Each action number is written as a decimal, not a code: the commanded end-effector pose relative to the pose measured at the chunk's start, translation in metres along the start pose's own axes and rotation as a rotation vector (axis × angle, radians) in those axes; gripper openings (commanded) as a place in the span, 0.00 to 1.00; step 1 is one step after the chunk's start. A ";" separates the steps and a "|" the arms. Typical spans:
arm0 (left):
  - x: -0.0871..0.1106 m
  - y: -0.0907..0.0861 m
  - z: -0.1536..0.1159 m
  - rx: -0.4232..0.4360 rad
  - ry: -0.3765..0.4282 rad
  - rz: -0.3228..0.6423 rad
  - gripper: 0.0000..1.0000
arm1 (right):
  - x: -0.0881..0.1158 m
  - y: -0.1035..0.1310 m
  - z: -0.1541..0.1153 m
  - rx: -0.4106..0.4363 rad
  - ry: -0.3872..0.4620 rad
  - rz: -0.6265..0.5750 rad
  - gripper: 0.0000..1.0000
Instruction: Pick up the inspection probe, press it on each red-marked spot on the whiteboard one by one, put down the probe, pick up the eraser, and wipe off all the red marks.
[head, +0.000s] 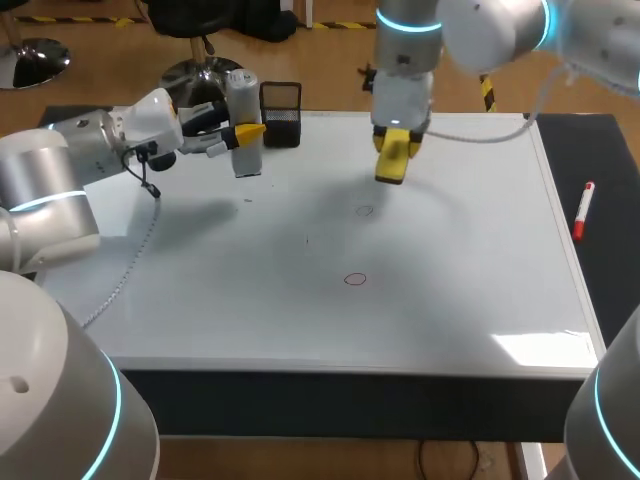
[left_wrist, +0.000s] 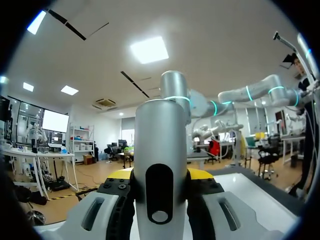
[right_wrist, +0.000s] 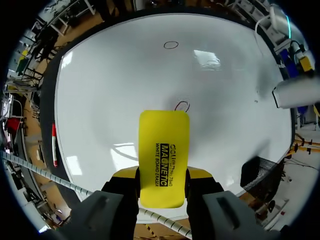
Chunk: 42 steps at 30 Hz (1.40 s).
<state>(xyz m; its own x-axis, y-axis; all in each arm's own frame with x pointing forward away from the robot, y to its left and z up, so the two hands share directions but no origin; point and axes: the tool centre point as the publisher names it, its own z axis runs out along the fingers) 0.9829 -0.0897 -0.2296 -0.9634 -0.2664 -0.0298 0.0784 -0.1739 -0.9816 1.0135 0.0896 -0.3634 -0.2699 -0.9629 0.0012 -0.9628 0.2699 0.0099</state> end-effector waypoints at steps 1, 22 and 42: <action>0.000 -0.001 0.000 0.000 -0.001 0.001 0.00 | -0.012 0.011 0.003 0.001 -0.003 -0.023 0.00; 0.000 -0.001 0.000 0.000 -0.001 0.001 0.00 | -0.062 0.077 0.053 -0.132 -0.065 -0.094 0.00; 0.000 -0.001 0.000 0.000 -0.001 0.001 0.00 | -0.046 0.079 0.073 -0.174 -0.056 -0.089 0.00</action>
<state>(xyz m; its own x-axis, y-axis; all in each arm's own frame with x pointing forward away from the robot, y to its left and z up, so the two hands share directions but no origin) 0.9828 -0.0898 -0.2296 -0.9633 -0.2668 -0.0298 0.0786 -0.1741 -0.9816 0.9492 0.1611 -0.4314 -0.1907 -0.9799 -0.0592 -0.9677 0.1775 0.1789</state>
